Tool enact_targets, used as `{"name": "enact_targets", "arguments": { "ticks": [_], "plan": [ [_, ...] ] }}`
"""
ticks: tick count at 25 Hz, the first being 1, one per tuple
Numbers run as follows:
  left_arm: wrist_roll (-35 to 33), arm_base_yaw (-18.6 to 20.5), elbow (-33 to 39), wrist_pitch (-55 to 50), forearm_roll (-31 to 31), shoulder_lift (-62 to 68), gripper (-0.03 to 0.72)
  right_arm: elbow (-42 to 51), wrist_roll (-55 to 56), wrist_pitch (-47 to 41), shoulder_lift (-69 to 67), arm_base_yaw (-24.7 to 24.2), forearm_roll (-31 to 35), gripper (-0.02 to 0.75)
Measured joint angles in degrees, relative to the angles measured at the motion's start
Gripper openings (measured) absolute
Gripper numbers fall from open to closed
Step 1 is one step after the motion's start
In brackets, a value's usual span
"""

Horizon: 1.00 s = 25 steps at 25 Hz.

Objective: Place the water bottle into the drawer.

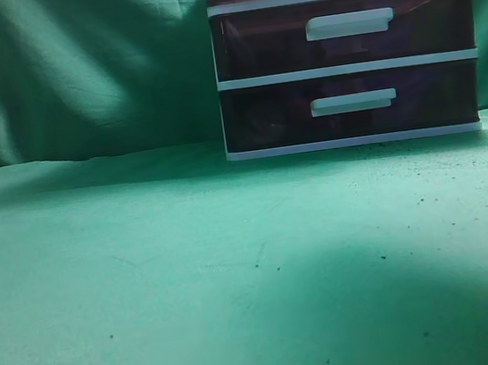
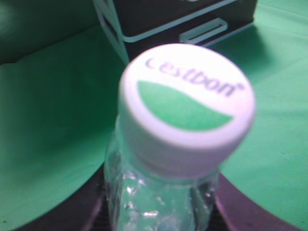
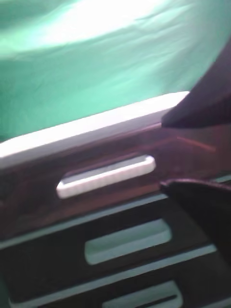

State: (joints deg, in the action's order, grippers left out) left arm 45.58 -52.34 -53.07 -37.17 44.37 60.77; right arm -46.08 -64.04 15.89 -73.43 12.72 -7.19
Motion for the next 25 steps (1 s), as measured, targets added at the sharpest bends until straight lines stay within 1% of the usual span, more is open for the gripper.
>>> {"name": "enact_targets", "arguments": {
  "ticks": [1, 2, 3, 4, 7, 8, 11, 16, 22, 24, 25],
  "plan": [
    [0.5, 0.0, 0.0, -0.4, 0.9, 0.0, 0.265, -1.3, -0.8, 0.8, -2.7, 0.5, -0.6, 0.251],
    [0.7, 0.0, 0.0, -0.9, 1.8, 0.0, 0.265, -2.7, -1.5, 1.5, -5.2, 0.7, -1.1, 0.271],
    [0.9, 0.0, 0.0, -1.3, 2.5, 0.0, 0.265, -4.0, -2.0, 1.9, -7.6, 0.9, -1.4, 0.255],
    [1.0, 0.0, 0.0, -1.5, 2.8, 0.0, 0.265, -4.0, -2.0, 1.9, -7.6, 0.9, -1.4, 0.255],
    [1.4, 0.0, 0.0, -1.6, 3.0, 0.0, 0.265, -8.7, -3.8, 2.4, -13.4, 1.0, -2.1, 0.255],
    [2.4, 0.0, 0.0, -1.6, 3.2, 0.0, 0.265, -11.6, -4.7, 2.5, -16.5, 1.0, -2.7, 0.281],
    [5.8, 0.0, 0.0, -1.6, 3.6, 0.0, 0.265, -16.1, -5.4, 2.5, -21.0, 1.0, -3.9, 0.281],
    [6.8, 0.0, 0.0, -1.7, 6.0, 0.0, 0.265, -22.9, -6.2, 2.8, -27.6, 1.0, -4.6, 0.281],
    [6.9, 0.0, 0.0, -1.9, 7.0, 0.0, 0.265, -27.0, -6.5, 3.5, -32.5, 0.3, -4.8, 0.281],
    [6.9, 0.0, 0.0, -2.0, 7.1, 0.0, 0.265, -27.1, -7.2, 4.6, -32.4, 0.3, -4.8, 0.150],
    [6.9, 0.0, 0.0, -2.0, 7.3, 0.0, 0.265, -27.3, -7.8, 4.9, -32.4, 0.3, -4.8, 0.098]
  ]
}}
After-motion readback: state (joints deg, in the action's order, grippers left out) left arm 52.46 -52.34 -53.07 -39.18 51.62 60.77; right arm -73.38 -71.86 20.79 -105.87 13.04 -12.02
